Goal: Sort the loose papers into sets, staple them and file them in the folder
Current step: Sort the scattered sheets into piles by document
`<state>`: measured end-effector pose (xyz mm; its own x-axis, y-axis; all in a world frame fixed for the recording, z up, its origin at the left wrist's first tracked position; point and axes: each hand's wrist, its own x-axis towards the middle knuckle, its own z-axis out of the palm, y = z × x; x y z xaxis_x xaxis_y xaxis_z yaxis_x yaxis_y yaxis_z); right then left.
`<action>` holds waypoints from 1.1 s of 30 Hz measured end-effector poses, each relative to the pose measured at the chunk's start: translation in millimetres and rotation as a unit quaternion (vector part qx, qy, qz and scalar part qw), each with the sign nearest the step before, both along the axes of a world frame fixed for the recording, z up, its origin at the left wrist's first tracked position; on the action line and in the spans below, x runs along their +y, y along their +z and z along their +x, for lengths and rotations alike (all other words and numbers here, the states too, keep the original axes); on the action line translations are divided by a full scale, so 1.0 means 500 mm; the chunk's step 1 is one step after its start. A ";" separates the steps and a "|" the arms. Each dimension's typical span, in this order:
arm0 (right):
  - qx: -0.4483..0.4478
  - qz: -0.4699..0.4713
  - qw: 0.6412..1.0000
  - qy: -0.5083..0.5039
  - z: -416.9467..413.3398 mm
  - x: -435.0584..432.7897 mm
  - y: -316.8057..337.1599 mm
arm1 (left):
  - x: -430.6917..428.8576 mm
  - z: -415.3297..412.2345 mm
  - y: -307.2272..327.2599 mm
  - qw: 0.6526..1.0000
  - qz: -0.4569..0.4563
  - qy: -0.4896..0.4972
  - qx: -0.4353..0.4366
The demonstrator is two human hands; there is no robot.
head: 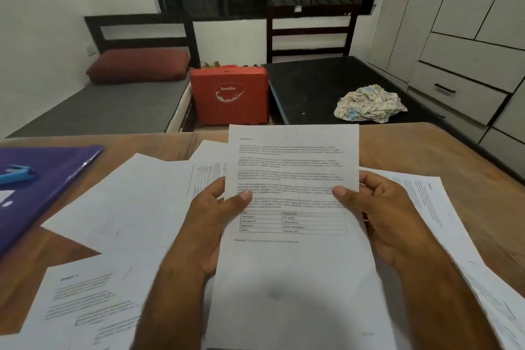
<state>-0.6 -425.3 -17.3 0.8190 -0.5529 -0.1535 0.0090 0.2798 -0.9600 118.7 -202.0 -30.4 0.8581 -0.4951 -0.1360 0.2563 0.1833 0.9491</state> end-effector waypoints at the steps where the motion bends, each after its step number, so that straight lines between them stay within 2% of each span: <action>1: 0.001 0.000 1.000 -0.001 0.000 -0.002 0.000 | -0.001 -0.001 0.000 1.000 0.002 0.003 -0.001; 5: 0.008 -0.023 1.000 -0.016 0.006 -0.002 0.005 | -0.008 -0.001 0.003 1.000 0.016 0.009 -0.012; 11: 0.046 -0.120 0.992 0.001 0.001 -0.013 0.055 | -0.035 -0.016 0.034 0.998 0.025 0.023 -0.048; 19: 0.080 -0.113 0.988 0.065 -0.027 0.066 0.082 | 0.050 -0.029 0.071 0.991 0.127 0.023 -0.047; 23: 0.094 -0.122 0.983 0.098 -0.020 0.187 0.067 | 0.183 -0.043 0.069 0.980 0.180 0.056 -0.060; 26: 0.103 -0.125 0.973 0.162 0.004 0.320 0.054 | 0.342 -0.053 0.061 0.965 0.237 0.093 -0.067; 30: 0.120 -0.136 0.946 0.269 0.044 0.538 0.044 | 0.592 -0.077 0.065 0.949 0.278 0.130 -0.071; 33: 0.118 -0.145 0.925 0.330 0.064 0.710 0.050 | 0.777 -0.096 0.072 0.922 0.330 0.186 -0.084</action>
